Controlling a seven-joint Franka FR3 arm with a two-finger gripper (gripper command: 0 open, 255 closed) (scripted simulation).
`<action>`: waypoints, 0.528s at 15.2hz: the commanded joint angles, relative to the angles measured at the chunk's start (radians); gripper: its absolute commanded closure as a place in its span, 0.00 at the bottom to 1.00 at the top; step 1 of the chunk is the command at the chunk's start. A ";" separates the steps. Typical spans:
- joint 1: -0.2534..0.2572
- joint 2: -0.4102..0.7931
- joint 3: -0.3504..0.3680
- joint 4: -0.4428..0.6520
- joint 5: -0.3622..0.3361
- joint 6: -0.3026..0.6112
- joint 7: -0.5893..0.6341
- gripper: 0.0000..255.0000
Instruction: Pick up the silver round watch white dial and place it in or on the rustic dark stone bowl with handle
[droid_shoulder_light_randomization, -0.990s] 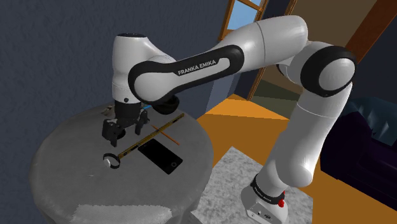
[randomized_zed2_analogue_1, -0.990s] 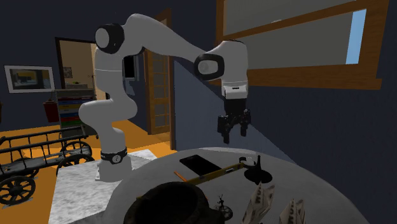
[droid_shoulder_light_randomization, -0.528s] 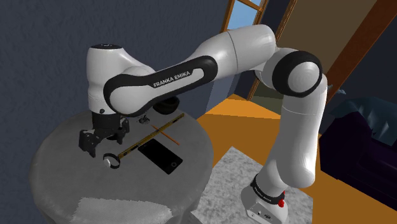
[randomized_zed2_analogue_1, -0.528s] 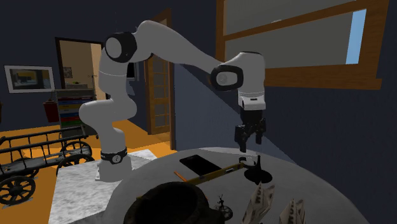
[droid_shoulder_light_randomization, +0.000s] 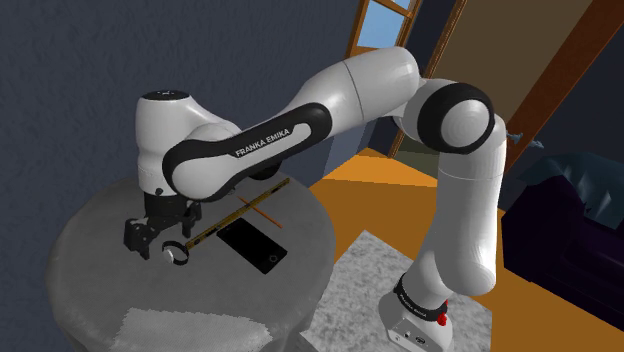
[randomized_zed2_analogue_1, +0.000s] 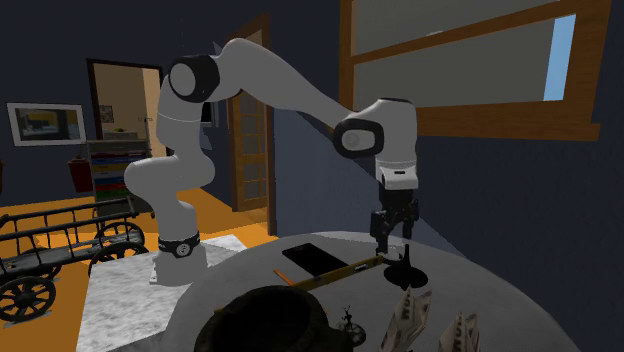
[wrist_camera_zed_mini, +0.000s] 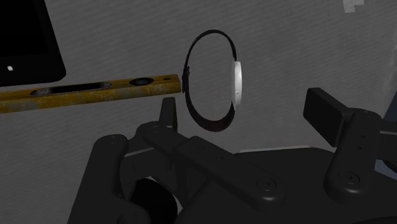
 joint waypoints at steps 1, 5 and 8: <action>0.000 0.001 0.000 0.000 -0.001 0.002 0.000 0.00; 0.000 0.001 0.000 0.000 -0.001 0.002 0.000 0.00; 0.000 0.001 0.000 0.000 -0.001 0.002 0.000 1.00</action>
